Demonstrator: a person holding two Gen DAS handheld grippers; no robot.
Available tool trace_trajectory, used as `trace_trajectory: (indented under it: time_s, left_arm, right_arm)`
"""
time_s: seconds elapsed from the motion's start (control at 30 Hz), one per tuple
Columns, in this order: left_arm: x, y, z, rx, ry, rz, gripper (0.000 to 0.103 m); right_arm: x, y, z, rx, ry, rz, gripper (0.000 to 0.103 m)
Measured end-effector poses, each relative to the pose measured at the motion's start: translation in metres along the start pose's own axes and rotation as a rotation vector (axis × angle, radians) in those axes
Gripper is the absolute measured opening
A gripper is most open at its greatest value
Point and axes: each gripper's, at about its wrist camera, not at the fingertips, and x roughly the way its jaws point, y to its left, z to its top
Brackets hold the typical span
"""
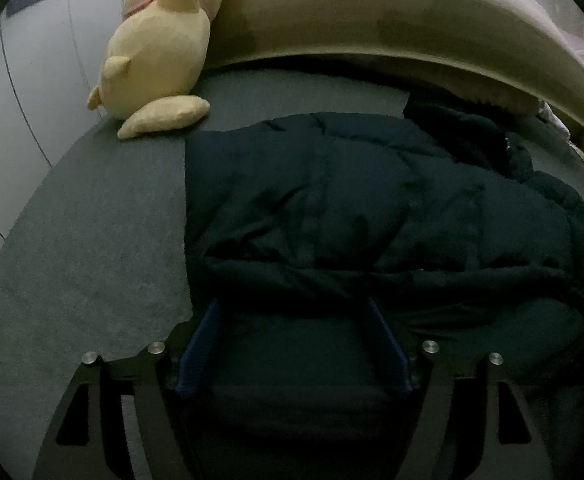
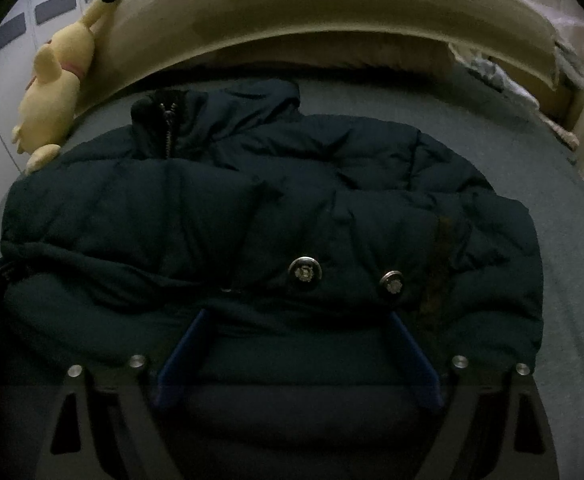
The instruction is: Fold large clothes
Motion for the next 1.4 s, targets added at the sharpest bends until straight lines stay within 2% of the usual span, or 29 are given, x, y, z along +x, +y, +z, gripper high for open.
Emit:
trace_trajectory:
  time_s: [0.03, 0.1, 0.17, 0.23, 0.3, 0.4, 0.57, 0.63, 0.73, 0.83, 0.93, 1.07, 1.4]
  left_arm:
    - [-0.008, 0.005, 0.002, -0.017, 0.025, -0.032, 0.074]
    - [-0.034, 0.021, -0.001, -0.064, 0.028, -0.115, 0.075]
    - [-0.069, 0.038, -0.011, -0.057, -0.020, -0.169, 0.077]
    - [-0.105, 0.056, -0.032, -0.044, -0.086, -0.168, 0.088]
    - [-0.133, 0.073, -0.061, -0.036, -0.122, -0.181, 0.088]
    - [-0.155, 0.094, -0.103, -0.051, -0.104, -0.182, 0.088]
    - [-0.171, 0.124, -0.194, -0.143, -0.015, -0.208, 0.088]
    - [-0.174, 0.129, -0.222, -0.176, 0.017, -0.212, 0.088]
    - [-0.176, 0.125, -0.244, -0.177, 0.059, -0.199, 0.088]
    - [-0.182, 0.111, -0.254, -0.135, 0.068, -0.135, 0.088]
    - [-0.190, 0.100, -0.257, -0.108, 0.058, -0.117, 0.088]
    - [-0.190, 0.088, -0.259, -0.073, 0.060, -0.080, 0.088]
    - [-0.176, 0.077, -0.263, -0.075, 0.104, -0.078, 0.088]
  right_arm:
    - [-0.008, -0.004, 0.003, 0.012, 0.025, 0.018, 0.092]
    - [-0.033, -0.015, 0.004, 0.060, -0.003, 0.074, 0.092]
    - [-0.080, -0.034, -0.006, 0.103, -0.084, 0.127, 0.093]
    - [-0.115, -0.055, -0.028, 0.148, -0.115, 0.168, 0.096]
    - [-0.139, -0.074, -0.060, 0.187, -0.107, 0.205, 0.098]
    - [-0.163, -0.100, -0.118, 0.245, -0.071, 0.249, 0.098]
    - [-0.182, -0.129, -0.212, 0.387, -0.008, 0.306, 0.098]
    - [-0.185, -0.133, -0.251, 0.443, 0.023, 0.344, 0.098]
    - [-0.180, -0.131, -0.289, 0.503, 0.049, 0.385, 0.098]
    - [-0.183, -0.124, -0.301, 0.524, 0.023, 0.435, 0.098]
    - [-0.187, -0.119, -0.306, 0.540, 0.010, 0.500, 0.098]
    - [-0.184, -0.117, -0.305, 0.548, 0.008, 0.494, 0.098]
    - [-0.179, -0.108, -0.316, 0.507, 0.038, 0.466, 0.098]
